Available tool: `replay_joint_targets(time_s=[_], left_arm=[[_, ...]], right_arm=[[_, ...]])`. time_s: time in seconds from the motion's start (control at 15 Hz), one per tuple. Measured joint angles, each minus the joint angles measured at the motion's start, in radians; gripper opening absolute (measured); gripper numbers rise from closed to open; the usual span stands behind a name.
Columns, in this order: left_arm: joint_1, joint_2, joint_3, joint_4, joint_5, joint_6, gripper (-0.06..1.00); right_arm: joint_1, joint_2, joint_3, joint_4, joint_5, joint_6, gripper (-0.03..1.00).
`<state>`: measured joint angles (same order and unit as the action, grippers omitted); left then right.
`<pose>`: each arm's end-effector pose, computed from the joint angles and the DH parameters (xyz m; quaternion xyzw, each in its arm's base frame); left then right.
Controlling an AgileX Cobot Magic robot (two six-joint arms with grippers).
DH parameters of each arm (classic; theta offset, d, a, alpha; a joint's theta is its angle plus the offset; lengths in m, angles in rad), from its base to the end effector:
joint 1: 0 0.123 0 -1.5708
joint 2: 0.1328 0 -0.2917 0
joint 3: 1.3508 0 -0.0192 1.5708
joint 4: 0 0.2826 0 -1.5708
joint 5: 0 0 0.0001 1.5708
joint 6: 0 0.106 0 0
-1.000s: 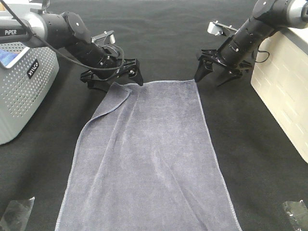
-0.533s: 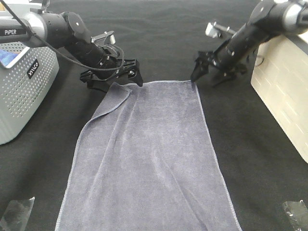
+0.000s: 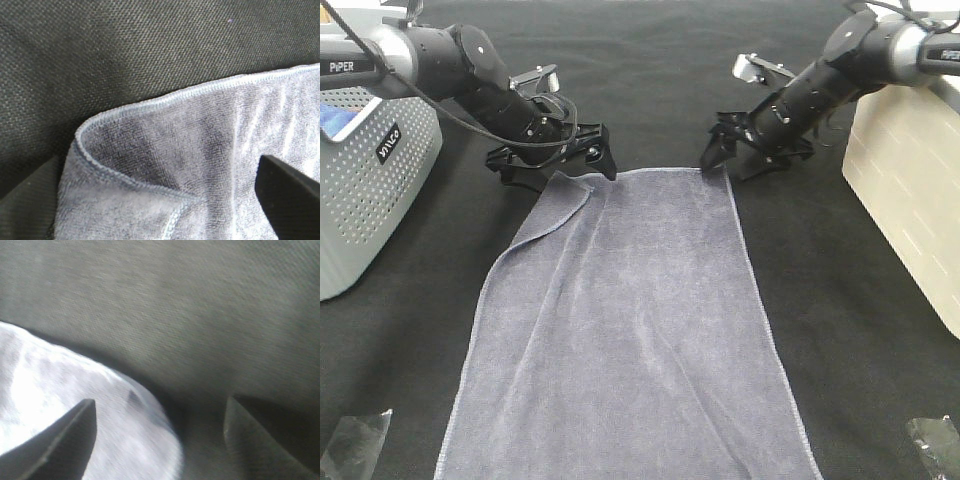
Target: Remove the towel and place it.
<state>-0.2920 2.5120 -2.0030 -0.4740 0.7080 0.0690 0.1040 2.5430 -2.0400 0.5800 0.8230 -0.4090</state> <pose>0.5372 -0.1944 0.0749 0.0319 0.9584 -0.2105 0.1904 0.5590 0.1012 0.0688 -0.0878 0.9540 0.2121 0.1928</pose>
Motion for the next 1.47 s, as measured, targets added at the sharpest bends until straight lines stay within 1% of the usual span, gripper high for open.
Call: replay_joint_targets(time_s=[0.13,0.2,0.33,0.4,0.6,0.67,0.8,0.93,1.0,1.07,1.13,1.2,1.27,1.47], left_arm=[[0.000,0.000,0.000,0.000,-0.002,0.000,0.99],[0.000,0.000,0.000,0.000,-0.002,0.000,0.97],[0.000,0.002,0.000,0.011,-0.005,-0.001,0.86],[0.002,0.003,0.000,0.016,-0.005,-0.005,0.80],[0.009,0.007,0.000,0.037,-0.009,-0.027,0.61],[0.010,0.007,0.000,0.040,-0.009,-0.028,0.56],[0.013,0.009,0.000,0.041,-0.009,-0.031,0.47],[0.013,0.010,0.001,0.038,-0.009,-0.031,0.38],[0.013,0.010,0.001,0.038,-0.009,-0.031,0.38],[0.013,0.011,0.001,0.037,-0.008,-0.031,0.34],[0.013,0.012,0.002,0.050,-0.005,-0.033,0.25],[0.013,0.012,0.002,0.050,-0.005,-0.033,0.25],[0.012,0.012,0.002,0.084,-0.005,-0.035,0.21],[0.007,0.012,0.000,0.115,-0.005,-0.035,0.21]], right_arm=[[0.010,0.006,-0.005,0.000,-0.007,-0.006,0.71],[0.010,0.008,-0.006,-0.007,-0.007,-0.006,0.69],[0.010,0.010,-0.008,-0.036,-0.013,-0.006,0.59],[0.010,0.013,-0.008,-0.046,-0.021,-0.006,0.51],[0.009,0.018,-0.008,-0.050,-0.029,-0.006,0.22],[0.009,0.018,-0.008,-0.051,-0.030,-0.006,0.15],[0.010,0.019,-0.008,-0.051,-0.028,-0.006,0.11],[0.010,0.019,-0.008,-0.051,-0.028,-0.006,0.10],[0.010,0.019,-0.008,-0.051,-0.028,-0.006,0.10],[0.010,0.019,-0.008,-0.051,-0.028,-0.006,0.10],[0.010,0.019,-0.008,-0.051,-0.028,-0.006,0.09],[0.010,0.019,-0.008,-0.051,-0.028,-0.006,0.09],[0.010,0.019,-0.008,-0.053,-0.028,-0.006,0.03],[0.010,0.019,-0.008,-0.054,-0.028,-0.006,0.02]])
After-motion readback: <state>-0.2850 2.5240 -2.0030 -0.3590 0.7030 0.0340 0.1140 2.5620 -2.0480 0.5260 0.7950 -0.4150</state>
